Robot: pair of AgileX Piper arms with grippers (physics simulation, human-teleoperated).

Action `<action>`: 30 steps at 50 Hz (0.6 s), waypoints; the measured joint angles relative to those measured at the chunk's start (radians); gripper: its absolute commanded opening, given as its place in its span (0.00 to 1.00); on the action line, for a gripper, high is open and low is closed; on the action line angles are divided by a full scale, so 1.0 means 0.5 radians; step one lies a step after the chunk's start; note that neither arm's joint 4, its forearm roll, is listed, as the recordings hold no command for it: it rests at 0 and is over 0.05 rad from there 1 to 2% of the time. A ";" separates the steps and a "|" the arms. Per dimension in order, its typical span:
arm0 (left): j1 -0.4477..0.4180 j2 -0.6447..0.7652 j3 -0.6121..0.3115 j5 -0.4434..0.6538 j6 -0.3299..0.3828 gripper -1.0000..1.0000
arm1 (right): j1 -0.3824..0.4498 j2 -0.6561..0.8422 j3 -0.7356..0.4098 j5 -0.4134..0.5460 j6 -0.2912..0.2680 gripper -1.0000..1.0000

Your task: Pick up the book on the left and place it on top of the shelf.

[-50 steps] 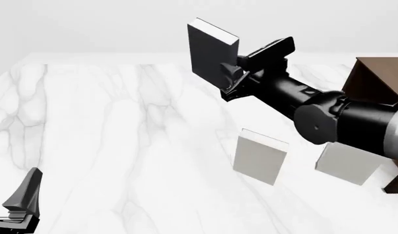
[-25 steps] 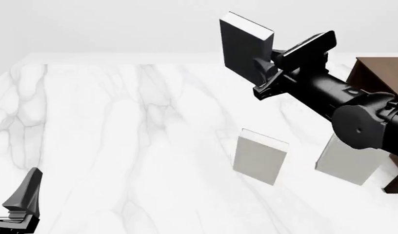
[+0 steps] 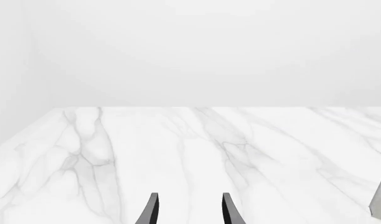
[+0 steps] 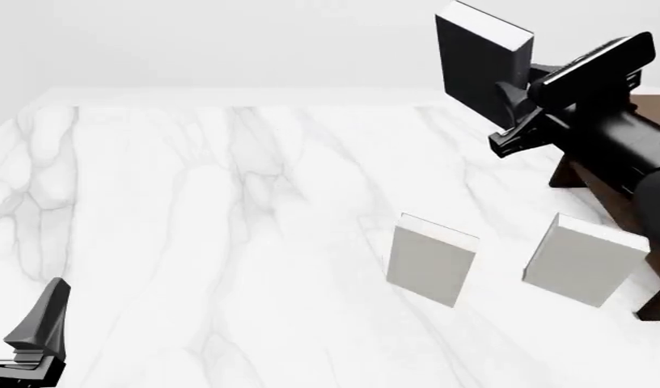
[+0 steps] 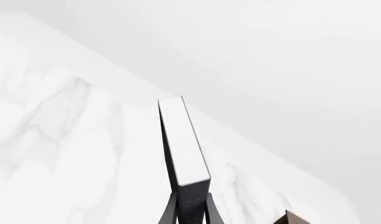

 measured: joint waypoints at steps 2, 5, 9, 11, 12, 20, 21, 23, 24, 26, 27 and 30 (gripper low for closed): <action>0.000 0.000 0.000 0.000 0.000 1.00 | -0.026 -0.017 0.004 0.008 -0.018 0.00; 0.000 0.000 0.000 0.000 0.000 1.00 | -0.062 -0.041 0.009 0.021 -0.044 0.00; 0.000 0.000 0.000 0.000 0.000 1.00 | -0.107 -0.073 0.010 0.044 -0.077 0.00; 0.000 0.000 0.000 0.000 0.000 1.00 | -0.127 -0.089 0.009 0.058 -0.092 0.00; 0.000 0.000 0.000 0.000 0.000 1.00 | -0.138 -0.097 0.008 0.066 -0.099 0.00; 0.000 0.000 0.000 0.000 0.000 1.00 | -0.214 -0.157 0.006 0.115 -0.152 0.00; 0.000 0.000 0.000 0.000 0.000 1.00 | -0.223 -0.165 0.008 0.120 -0.158 0.00; 0.000 0.000 0.000 0.000 0.000 1.00 | -0.241 -0.181 0.012 0.128 -0.167 0.00; 0.000 0.000 0.000 0.000 0.000 1.00 | -0.251 -0.190 0.016 0.132 -0.171 0.00; 0.000 0.000 0.000 0.000 0.000 1.00 | -0.270 -0.209 0.022 0.141 -0.179 0.00; 0.000 0.000 0.000 0.000 0.000 1.00 | -0.281 -0.219 0.026 0.146 -0.183 0.00; 0.000 0.000 0.000 0.000 0.000 1.00 | -0.309 -0.246 0.034 0.161 -0.193 0.00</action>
